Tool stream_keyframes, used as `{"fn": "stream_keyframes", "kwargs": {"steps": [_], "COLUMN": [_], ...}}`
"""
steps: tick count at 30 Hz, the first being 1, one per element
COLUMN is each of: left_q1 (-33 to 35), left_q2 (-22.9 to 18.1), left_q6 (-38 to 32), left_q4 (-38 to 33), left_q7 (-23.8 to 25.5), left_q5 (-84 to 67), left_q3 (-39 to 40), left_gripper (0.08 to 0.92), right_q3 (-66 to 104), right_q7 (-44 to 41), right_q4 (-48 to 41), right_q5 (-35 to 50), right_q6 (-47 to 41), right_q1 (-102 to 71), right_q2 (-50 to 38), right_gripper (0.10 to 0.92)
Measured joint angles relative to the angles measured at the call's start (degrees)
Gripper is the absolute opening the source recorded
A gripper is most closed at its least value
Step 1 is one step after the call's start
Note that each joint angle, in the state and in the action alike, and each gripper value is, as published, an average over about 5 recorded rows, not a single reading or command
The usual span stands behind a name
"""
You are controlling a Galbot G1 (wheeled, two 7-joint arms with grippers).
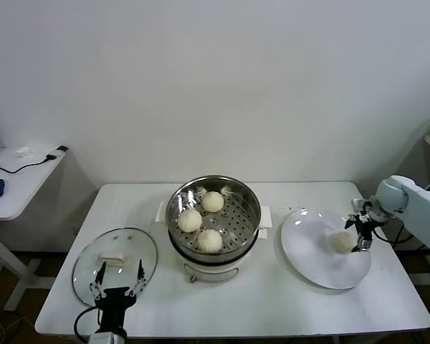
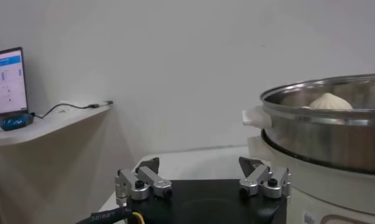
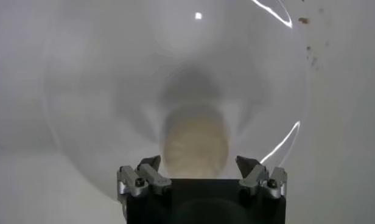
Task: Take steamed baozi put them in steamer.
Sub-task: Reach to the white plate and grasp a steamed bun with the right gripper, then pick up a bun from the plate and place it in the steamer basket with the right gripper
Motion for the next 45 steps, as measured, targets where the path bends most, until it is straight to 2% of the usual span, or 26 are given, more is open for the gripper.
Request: {"fn": "stream_keyframes", "kwargs": {"steps": [4, 11, 26, 34, 45], "left_q1": [0.12, -0.1, 0.14, 0.16, 0.11], "left_q2": [0.02, 0.07, 0.1, 0.25, 1.07], "left_q6": [-0.08, -0.14, -0.29, -0.06, 0.33], "left_q4": [-0.1, -0.28, -0.98, -1.66, -2.32], "left_q7": [-0.04, -0.05, -0.04, 0.08, 0.15], "left_q5": [0.01, 0.02, 0.39, 0.53, 0.07], "left_q3": [0.12, 0.22, 0.65, 0.84, 0.22], "left_gripper": [0.823, 0.823, 0.823, 0.823, 0.823], "right_q3": [0.33, 1.01, 0.12, -7.5, -18.91], "right_q7": [0.07, 0.2, -1.43, -2.75, 0.01], "right_q4": [-0.09, -0.09, 3.97, 9.41, 22.26], "right_q5": [-0.58, -1.25, 1.66, 10.49, 31.03], "right_q6": [-0.22, -0.33, 0.57, 0.69, -4.89], "right_q1": [-0.58, -0.68, 3.72, 17.43, 37.44], "right_q2": [0.19, 0.43, -1.47, -1.44, 4.6], "right_gripper": [0.799, 0.67, 0.645, 0.645, 0.645]}}
